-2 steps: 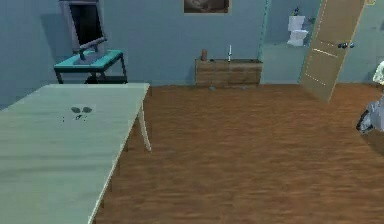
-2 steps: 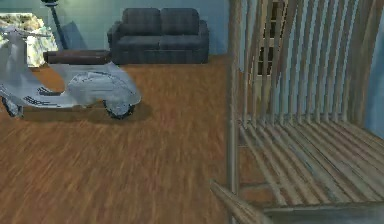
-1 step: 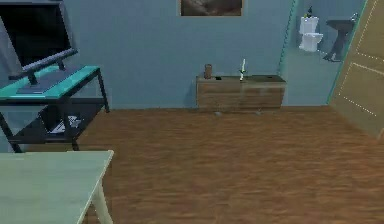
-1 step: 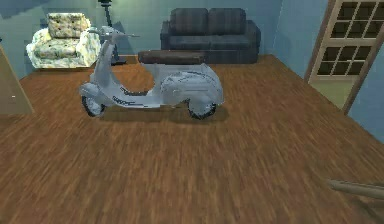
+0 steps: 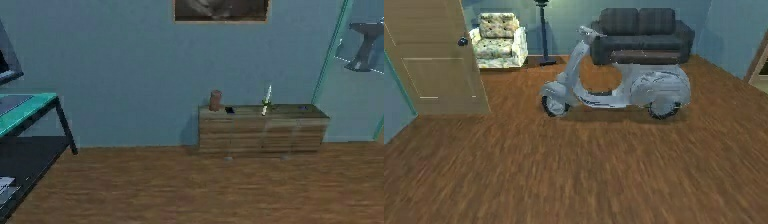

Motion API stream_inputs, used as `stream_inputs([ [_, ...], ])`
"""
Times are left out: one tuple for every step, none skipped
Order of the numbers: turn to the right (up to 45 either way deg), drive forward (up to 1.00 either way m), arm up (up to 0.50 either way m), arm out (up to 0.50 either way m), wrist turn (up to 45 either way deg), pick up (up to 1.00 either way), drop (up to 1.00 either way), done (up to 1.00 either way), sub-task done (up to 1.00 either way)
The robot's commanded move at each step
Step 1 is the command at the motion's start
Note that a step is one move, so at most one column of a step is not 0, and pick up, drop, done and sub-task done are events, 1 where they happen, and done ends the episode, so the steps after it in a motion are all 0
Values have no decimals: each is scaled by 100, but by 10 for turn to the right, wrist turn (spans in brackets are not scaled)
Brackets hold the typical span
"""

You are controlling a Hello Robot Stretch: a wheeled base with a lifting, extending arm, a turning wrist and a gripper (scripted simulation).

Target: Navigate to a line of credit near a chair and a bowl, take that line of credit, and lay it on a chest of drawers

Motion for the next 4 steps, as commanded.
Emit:
stream_inputs([
  [-240,0,0,0,0,0,0,0,0],
  [0,5,0,0,0,0,0,0,0],
  [-210,0,0,0,0,0,0,0,0],
  [0,25,0,0,0,0,0,0,0],
])
